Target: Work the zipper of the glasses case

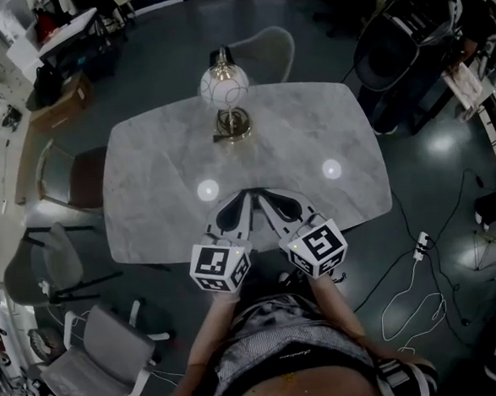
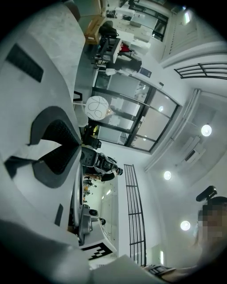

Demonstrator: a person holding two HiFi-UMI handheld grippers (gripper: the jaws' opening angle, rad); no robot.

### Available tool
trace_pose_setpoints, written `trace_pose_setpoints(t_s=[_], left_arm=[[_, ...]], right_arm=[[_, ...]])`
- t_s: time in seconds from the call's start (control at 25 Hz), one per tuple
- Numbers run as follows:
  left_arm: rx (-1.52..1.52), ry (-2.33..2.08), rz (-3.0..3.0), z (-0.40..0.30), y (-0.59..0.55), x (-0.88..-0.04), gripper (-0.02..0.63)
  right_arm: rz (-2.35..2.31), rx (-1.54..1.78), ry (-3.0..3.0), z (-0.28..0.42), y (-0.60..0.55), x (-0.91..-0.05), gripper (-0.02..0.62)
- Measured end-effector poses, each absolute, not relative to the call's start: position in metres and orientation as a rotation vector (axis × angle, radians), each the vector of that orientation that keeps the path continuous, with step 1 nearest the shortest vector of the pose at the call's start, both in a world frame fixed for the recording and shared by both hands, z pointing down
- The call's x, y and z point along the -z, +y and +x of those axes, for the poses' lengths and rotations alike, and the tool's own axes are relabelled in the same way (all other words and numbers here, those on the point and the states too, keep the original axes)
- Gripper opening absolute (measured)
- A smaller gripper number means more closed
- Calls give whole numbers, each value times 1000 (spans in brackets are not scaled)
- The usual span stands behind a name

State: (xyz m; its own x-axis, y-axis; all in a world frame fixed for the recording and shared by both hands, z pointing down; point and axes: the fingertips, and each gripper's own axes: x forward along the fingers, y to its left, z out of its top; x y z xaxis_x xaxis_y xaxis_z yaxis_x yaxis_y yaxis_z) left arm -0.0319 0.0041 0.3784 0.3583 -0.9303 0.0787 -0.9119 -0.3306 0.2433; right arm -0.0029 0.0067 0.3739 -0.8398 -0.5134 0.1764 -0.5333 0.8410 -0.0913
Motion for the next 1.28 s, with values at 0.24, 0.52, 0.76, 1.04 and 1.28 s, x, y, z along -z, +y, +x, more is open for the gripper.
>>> trace_pose_setpoints(t_s=[0.24,0.52,0.76,1.04,1.28], left_arm=[[100,-1571,2408,-52,-8,-385,0],[77,-1518,2436,-67,-17,-394,0],[63,-1530,2446,-62,-33,-394,0],[69,-1582,2385,-52,-59,-395,0],[3,-1675,2341,-36,-79,-397,0]], right_arm=[[900,-210,-2833,-22,-7,-380,61],[994,-191,-2768,-22,-21,-389,61],[1032,-209,-2726,7,-43,-399,61],[962,-207,-2737,29,-78,-397,61],[845,-208,-2759,44,-100,-399,61]])
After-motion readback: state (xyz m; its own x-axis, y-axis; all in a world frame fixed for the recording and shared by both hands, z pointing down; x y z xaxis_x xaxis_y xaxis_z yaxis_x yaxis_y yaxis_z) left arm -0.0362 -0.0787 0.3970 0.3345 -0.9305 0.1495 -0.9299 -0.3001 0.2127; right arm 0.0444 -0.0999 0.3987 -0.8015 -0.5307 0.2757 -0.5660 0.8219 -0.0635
